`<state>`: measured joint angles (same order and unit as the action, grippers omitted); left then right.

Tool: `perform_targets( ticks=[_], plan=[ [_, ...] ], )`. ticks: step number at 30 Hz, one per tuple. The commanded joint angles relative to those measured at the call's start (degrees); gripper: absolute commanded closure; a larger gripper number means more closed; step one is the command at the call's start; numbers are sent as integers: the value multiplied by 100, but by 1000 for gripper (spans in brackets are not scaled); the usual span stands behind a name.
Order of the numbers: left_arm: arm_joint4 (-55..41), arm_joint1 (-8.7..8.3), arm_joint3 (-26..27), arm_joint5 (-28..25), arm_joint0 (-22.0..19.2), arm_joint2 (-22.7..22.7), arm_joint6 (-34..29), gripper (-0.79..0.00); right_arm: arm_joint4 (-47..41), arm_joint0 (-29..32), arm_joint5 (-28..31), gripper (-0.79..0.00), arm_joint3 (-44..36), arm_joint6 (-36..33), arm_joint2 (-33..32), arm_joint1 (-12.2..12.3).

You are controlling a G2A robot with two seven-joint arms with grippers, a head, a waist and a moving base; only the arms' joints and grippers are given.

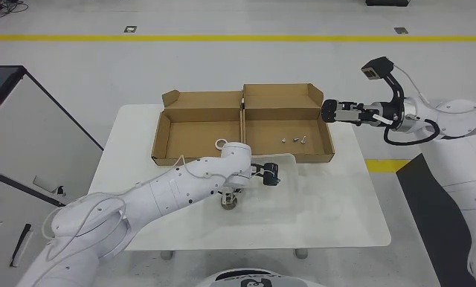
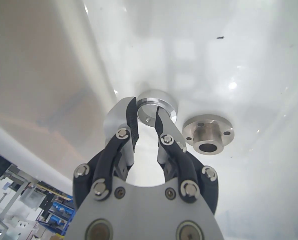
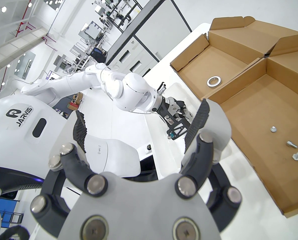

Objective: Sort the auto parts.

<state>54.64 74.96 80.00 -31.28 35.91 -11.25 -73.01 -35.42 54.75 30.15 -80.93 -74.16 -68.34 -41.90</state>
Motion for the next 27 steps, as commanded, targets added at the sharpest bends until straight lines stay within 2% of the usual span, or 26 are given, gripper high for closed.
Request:
perform_targets(
  ticks=[1,9,16,27],
  plan=[
    [-106,3,14,-39,3,14,39,-212,0,0,0,-785,0,0,0,0],
    [-681,-11,44,-123,-97,3,124,-215,0,0,0,-785,0,0,0,0],
    [-580,-2,-31,8,-139,-1,-4,-225,0,0,0,-785,0,0,0,0],
    [-485,107,-298,10,-87,-72,130,-225,0,0,0,-785,0,0,0,0]
  ],
)
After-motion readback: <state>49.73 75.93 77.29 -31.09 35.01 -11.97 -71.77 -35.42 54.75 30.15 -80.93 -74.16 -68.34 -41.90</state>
